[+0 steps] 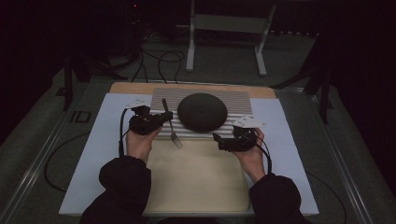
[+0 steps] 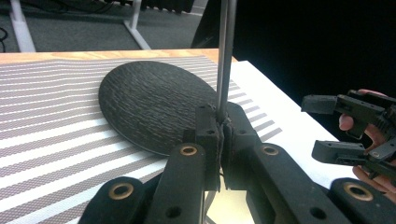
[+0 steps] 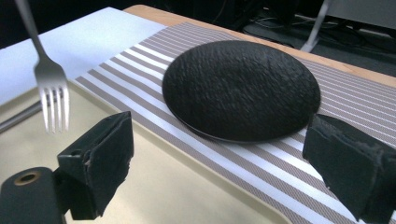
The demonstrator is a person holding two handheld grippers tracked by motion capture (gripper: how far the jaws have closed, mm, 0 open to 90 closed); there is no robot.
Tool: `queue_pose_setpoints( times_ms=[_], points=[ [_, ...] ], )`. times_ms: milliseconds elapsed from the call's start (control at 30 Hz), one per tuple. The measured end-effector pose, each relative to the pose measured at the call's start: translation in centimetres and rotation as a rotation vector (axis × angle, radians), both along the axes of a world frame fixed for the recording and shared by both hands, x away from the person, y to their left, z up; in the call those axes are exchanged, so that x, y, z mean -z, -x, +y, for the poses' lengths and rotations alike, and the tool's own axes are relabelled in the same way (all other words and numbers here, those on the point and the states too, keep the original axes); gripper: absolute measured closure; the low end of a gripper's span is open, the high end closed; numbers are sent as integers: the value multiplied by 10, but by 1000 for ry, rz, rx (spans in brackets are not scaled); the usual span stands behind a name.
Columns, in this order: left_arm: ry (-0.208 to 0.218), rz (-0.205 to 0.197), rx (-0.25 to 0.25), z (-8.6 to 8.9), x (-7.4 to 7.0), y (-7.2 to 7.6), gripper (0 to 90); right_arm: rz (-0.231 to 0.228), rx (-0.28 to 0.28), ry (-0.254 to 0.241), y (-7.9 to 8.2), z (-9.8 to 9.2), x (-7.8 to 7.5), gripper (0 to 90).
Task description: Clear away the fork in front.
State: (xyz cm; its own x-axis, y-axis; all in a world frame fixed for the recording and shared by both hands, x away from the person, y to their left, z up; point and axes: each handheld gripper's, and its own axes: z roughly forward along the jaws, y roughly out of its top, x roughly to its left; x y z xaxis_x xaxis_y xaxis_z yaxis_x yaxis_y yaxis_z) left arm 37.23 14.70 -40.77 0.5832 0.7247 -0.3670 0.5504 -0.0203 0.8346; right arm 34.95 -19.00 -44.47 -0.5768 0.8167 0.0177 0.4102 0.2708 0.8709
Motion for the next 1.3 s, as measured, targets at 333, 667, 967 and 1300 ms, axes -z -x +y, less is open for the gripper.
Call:
queue_pose_setpoints(
  times_ms=[333,667,967,1300],
  points=[
    [-1,7,-9,13,-2,2,879,-29,34,-4,8,-29,4,109],
    [-5,22,-5,22,-3,2,879,-58,135,-7,28,-72,18,99],
    [-9,34,8,25,-4,2,878,-106,141,-22,51,-90,34,95],
    [-20,55,28,32,-2,8,878,-119,177,-47,62,-99,37,96]
  ],
)
